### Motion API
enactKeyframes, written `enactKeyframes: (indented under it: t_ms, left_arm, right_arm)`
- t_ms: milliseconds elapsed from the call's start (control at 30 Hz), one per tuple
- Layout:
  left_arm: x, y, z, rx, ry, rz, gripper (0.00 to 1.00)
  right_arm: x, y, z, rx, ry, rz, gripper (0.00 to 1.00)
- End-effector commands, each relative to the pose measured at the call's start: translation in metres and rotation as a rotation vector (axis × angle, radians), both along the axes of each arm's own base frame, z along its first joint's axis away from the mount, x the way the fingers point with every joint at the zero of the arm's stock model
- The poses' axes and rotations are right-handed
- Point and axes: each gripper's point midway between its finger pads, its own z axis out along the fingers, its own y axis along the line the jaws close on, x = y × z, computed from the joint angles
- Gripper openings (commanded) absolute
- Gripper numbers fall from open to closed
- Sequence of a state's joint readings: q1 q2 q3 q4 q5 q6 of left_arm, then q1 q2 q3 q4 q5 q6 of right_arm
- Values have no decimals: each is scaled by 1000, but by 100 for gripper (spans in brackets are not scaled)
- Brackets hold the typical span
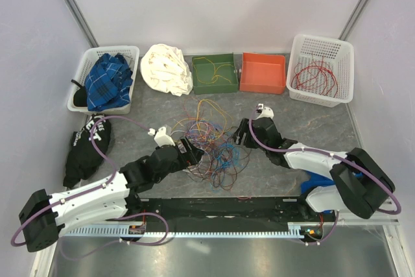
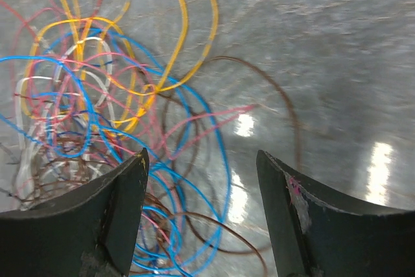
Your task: Untangle the cables
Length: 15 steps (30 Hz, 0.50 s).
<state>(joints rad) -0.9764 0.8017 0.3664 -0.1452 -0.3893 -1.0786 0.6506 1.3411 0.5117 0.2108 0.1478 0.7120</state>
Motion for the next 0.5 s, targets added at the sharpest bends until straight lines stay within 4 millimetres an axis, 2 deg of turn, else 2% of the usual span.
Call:
enactKeyframes:
  t_ms: [0, 167, 267, 300, 367, 400, 467]
  left_arm:
    - [5, -5, 21, -110, -41, 26, 99]
    - [2, 2, 16, -123, -48, 41, 99]
    - [1, 3, 13, -124, -44, 45, 98]
    - [1, 4, 12, -119, -44, 44, 97]
    - [3, 3, 13, -115, -54, 41, 96]
    - [3, 3, 13, -111, -60, 37, 96]
    - [4, 4, 17, -114, -73, 40, 96]
  right_arm:
    - [10, 28, 17, 182, -67, 25, 75]
    - [16, 42, 13, 244, -80, 50, 70]
    - [21, 48, 26, 300, -137, 62, 46]
    - [24, 52, 37, 332, -175, 72, 31]
    - [27, 56, 50, 358, -216, 88, 24]
    - [28, 57, 55, 362, -230, 93, 16]
    - [33, 59, 76, 369, -282, 105, 8]
